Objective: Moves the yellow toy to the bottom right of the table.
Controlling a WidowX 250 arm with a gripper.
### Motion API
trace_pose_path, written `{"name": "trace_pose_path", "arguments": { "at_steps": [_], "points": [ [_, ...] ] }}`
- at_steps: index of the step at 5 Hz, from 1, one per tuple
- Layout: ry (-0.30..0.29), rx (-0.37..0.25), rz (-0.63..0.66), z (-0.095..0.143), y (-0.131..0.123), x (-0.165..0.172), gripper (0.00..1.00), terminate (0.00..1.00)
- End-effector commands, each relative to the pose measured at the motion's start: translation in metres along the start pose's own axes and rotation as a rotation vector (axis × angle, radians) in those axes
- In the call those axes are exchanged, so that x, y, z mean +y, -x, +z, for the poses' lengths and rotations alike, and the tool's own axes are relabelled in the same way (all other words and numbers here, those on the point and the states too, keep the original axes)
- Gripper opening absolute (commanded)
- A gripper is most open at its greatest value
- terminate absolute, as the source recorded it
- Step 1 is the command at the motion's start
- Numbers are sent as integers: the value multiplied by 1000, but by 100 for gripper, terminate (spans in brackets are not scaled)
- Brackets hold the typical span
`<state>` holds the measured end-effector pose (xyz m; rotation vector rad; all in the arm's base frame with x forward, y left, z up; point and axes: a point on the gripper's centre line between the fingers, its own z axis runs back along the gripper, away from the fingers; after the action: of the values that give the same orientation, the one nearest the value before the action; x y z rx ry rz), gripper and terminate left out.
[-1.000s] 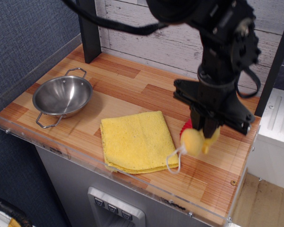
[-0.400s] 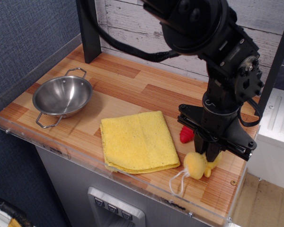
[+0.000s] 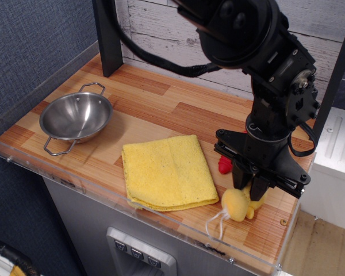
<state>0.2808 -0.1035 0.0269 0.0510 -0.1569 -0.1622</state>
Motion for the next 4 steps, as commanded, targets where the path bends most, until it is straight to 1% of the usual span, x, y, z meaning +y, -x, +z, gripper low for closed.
{"name": "trace_pose_path", "arguments": {
  "at_steps": [1, 2, 3, 4],
  "points": [
    [-7, -51, 9, 18, -5, 7, 100, 0],
    [4, -66, 19, 26, -7, 9, 100, 0],
    [21, -136, 60, 56, -14, 18, 100, 0],
    [17, -205, 97, 88, -19, 27, 100, 0]
  ]
}}
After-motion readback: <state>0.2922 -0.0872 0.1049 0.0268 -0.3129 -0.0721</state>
